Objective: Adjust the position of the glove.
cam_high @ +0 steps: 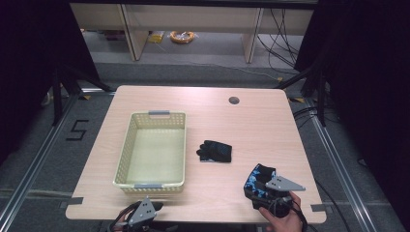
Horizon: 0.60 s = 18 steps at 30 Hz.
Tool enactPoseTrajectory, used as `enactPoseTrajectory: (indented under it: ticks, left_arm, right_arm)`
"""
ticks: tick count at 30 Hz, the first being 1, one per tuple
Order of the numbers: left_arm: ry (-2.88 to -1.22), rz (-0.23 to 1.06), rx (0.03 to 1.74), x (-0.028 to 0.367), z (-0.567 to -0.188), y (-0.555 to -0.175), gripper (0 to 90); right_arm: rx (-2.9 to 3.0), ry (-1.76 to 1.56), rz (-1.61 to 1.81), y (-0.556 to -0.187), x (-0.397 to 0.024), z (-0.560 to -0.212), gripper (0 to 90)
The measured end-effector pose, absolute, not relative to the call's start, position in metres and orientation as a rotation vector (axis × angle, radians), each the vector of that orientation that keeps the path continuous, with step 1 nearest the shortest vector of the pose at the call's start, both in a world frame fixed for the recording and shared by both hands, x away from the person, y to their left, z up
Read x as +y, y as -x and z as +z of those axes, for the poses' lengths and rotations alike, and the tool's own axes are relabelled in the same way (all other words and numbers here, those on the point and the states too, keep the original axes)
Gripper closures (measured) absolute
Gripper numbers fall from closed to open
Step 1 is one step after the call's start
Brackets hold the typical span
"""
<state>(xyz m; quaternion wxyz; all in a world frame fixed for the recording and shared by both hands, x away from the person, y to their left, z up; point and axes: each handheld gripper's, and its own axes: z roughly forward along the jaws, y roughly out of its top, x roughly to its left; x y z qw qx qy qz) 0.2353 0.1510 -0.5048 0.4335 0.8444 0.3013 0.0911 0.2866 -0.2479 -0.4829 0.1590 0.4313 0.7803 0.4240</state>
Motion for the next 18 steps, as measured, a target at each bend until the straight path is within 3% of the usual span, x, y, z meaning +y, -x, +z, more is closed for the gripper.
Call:
enactPoseTrajectory:
  ticks: [18]
  left_arm:
    - [-2.072, 0.218, 0.784, 0.146, -0.508, -0.236, 15.2]
  right_arm:
    - [2.271, -1.084, 1.244, -0.335, -0.214, -0.463, 53.3]
